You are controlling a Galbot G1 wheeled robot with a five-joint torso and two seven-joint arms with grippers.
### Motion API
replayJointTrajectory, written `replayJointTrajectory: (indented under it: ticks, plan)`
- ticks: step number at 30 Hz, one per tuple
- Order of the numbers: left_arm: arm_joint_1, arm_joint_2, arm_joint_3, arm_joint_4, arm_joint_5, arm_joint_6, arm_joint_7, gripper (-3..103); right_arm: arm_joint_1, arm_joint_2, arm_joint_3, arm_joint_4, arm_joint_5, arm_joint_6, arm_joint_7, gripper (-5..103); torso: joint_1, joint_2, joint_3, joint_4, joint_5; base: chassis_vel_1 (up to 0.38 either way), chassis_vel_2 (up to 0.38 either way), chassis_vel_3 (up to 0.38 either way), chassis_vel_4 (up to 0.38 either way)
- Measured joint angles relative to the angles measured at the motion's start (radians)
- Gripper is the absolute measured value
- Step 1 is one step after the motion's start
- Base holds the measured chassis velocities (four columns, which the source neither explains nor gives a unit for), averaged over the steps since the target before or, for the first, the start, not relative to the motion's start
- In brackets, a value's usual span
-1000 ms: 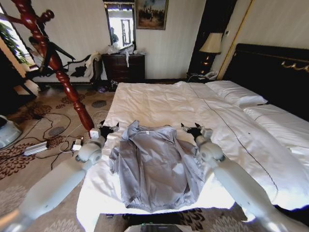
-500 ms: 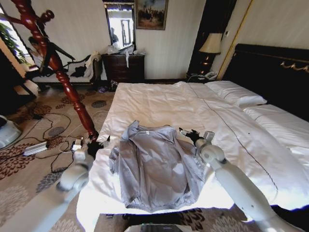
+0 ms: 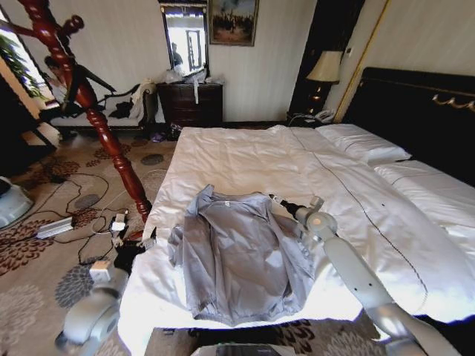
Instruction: Pick up the clothes from the bed and hang them on the clothes hanger.
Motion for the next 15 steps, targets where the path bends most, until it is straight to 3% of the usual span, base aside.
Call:
replayJointTrajectory:
  ticks: [15]
  plan:
    - [0.105,-0.025,-0.089,-0.069,-0.009,-0.002,0.001,100,0.061,0.127,0.021,-0.186,-0.008,-0.003,-0.026,100,0.0,0.0,0.0,0.0,-0.0001,0.0,0.0,0.0,0.0]
